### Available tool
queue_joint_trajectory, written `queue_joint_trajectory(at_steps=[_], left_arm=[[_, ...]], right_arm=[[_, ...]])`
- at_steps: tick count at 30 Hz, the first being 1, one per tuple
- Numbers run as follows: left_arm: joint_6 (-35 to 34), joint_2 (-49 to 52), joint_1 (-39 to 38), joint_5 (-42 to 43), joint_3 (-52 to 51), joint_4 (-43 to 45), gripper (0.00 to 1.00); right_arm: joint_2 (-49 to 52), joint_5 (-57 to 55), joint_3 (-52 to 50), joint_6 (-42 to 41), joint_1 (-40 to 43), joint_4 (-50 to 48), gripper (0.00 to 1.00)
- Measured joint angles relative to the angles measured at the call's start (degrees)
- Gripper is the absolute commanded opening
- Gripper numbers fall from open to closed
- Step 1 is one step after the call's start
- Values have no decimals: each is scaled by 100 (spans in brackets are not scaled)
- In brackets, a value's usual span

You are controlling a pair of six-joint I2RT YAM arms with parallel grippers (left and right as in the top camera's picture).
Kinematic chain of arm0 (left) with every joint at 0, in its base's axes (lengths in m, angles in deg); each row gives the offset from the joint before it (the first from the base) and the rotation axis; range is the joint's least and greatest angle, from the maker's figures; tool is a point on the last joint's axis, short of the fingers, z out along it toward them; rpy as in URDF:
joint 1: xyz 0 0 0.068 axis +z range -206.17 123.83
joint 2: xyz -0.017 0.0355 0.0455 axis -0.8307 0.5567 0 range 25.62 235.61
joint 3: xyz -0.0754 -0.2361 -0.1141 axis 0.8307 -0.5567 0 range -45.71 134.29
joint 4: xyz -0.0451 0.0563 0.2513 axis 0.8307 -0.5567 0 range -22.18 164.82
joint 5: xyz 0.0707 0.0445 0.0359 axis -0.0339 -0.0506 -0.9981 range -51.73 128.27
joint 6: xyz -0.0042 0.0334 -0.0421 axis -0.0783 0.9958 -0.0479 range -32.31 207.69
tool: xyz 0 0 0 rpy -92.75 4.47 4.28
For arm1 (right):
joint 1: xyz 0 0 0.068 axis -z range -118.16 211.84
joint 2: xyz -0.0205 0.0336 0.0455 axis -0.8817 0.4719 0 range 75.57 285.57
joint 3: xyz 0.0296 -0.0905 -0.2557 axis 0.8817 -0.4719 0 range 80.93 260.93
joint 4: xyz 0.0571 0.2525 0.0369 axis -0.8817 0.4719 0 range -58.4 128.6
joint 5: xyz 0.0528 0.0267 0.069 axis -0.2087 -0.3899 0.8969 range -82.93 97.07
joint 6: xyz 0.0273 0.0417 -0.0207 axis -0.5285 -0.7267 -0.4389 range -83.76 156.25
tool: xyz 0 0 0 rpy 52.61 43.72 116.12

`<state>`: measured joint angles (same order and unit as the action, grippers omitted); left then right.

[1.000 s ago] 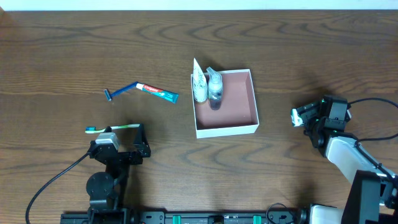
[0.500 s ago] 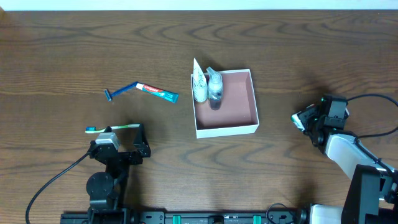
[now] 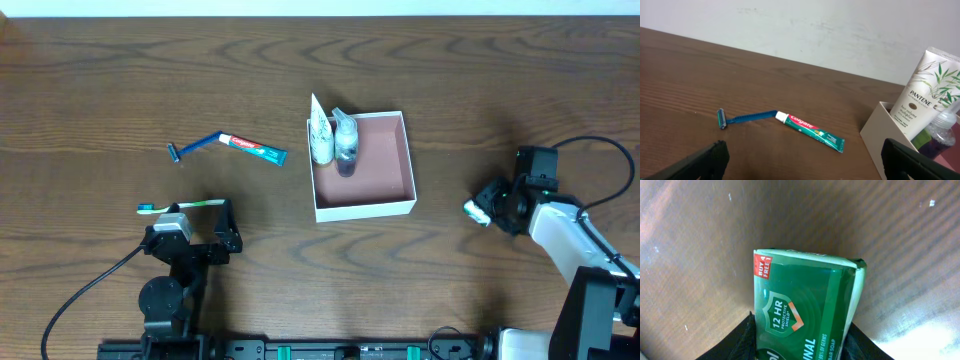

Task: Pack container
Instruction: 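Lower the right gripper and grasp the Dettol soap box, then lift the Dettol box and carry it toward the box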

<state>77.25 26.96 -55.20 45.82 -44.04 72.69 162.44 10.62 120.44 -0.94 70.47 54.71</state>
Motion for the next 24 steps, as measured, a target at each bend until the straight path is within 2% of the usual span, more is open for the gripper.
queue_joint_trajectory(at_steps=[5, 9, 14, 24], left_arm=[[0, 0, 0, 0, 0, 0, 98], [0, 0, 0, 0, 0, 0, 98], [0, 0, 0, 0, 0, 0, 98], [0, 0, 0, 0, 0, 0, 98]], right_arm=[[83, 105, 415, 459, 0, 975, 40], [140, 256, 693, 850, 0, 1438, 31], [160, 693, 1169, 1443, 0, 1598, 29], [162, 2116, 2616, 2806, -26, 2212, 30]])
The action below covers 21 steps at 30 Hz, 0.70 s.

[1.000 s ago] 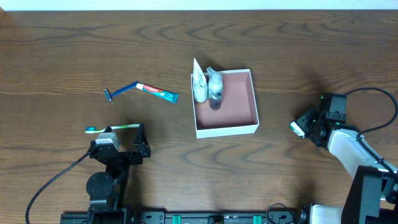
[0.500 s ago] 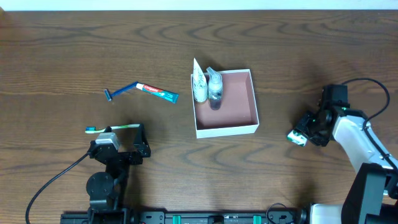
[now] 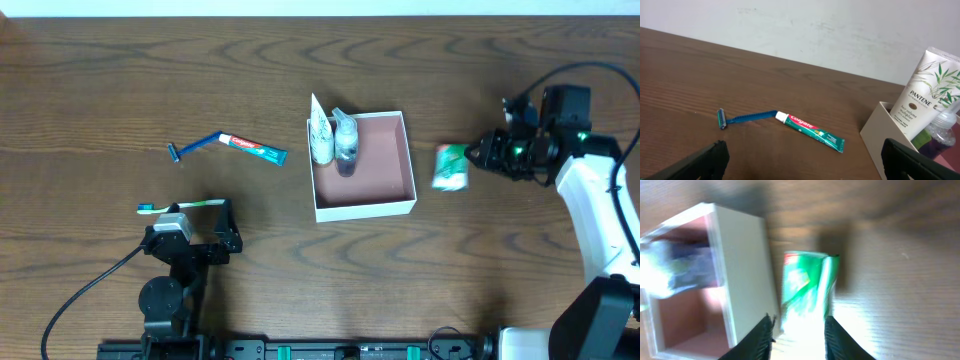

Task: Pack container
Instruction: 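Lift the Dettol box and carry it toward the box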

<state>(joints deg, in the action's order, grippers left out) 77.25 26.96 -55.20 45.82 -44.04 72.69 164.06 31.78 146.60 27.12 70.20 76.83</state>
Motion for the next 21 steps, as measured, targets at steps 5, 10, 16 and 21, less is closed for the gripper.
queue_joint_trajectory(at_steps=[5, 10, 16, 21], left_arm=[[0, 0, 0, 0, 0, 0, 98], [0, 0, 0, 0, 0, 0, 98], [0, 0, 0, 0, 0, -2, 98], [0, 0, 0, 0, 0, 0, 98]], right_arm=[[0, 376, 586, 540, -354, 352, 34], [0, 380, 848, 651, -857, 350, 38], [20, -472, 852, 7, -1036, 361, 38], [315, -1259, 850, -916, -1211, 363, 41]])
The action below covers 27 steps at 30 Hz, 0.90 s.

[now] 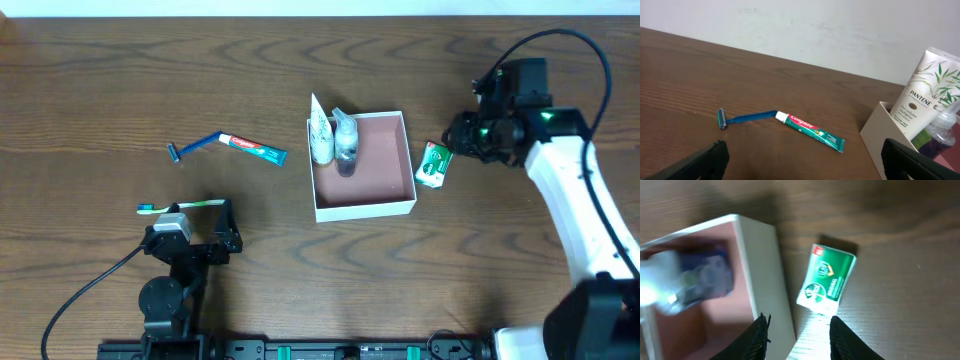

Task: Pack container
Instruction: 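Lift the Dettol box and carry it toward the box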

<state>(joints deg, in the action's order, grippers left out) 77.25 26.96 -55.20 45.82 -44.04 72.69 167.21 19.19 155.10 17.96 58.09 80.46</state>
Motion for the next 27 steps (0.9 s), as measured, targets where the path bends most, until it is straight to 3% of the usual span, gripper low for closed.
queue_joint_trajectory(at_steps=[4, 14, 27], left_arm=[[0, 0, 0, -2, 0, -2, 98], [0, 0, 0, 0, 0, 0, 98], [0, 0, 0, 0, 0, 0, 98]], right_arm=[[417, -444, 0, -605, -238, -26, 53], [1602, -846, -11, -1381, -452, -356, 55], [2039, -907, -13, -1523, -452, -459, 61]])
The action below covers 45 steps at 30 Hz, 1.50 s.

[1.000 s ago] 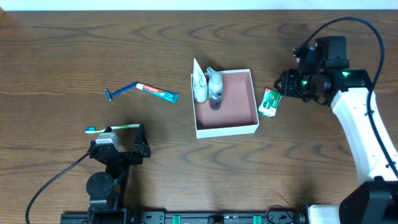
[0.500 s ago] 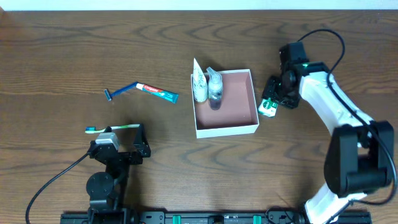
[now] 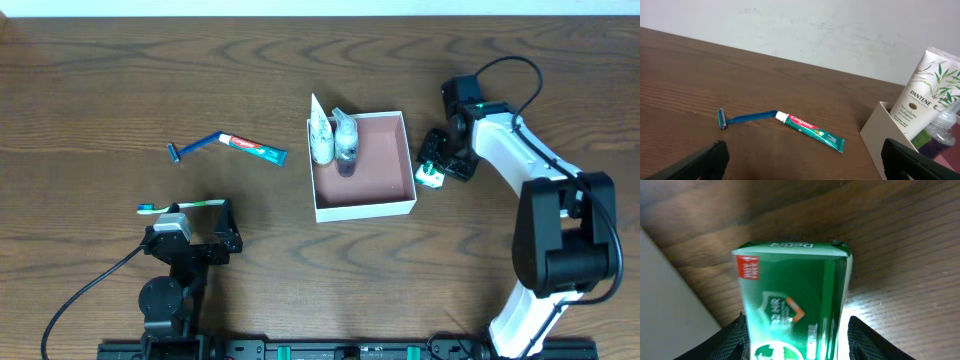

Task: Pack container
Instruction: 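Lift the Dettol box and carry it toward the box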

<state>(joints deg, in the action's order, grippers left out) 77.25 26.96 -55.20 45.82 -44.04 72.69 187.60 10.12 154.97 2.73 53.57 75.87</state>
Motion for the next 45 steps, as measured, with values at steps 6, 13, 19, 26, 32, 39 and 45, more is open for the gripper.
queue_joint_trajectory(at_steps=[6, 13, 19, 26, 32, 39, 45], left_arm=[[0, 0, 0, 0, 0, 0, 98], [0, 0, 0, 0, 0, -2, 98], [0, 2, 0, 0, 0, 0, 98], [0, 2, 0, 0, 0, 0, 98], [0, 0, 0, 0, 0, -2, 98], [0, 0, 0, 0, 0, 0, 98], [0, 0, 0, 0, 0, 0, 98]], right_arm=[[208, 7, 11, 2, -2, 4, 61], [210, -4, 11, 85, 4, 4, 39], [210, 35, 13, 94, 44, 4, 38], [155, 92, 52, 343, 313, 254, 38], [-570, 243, 219, 815, 470, 437, 38], [-2210, 658, 468, 1187, 251, 365, 38], [-2680, 798, 498, 1276, -518, 326, 39]])
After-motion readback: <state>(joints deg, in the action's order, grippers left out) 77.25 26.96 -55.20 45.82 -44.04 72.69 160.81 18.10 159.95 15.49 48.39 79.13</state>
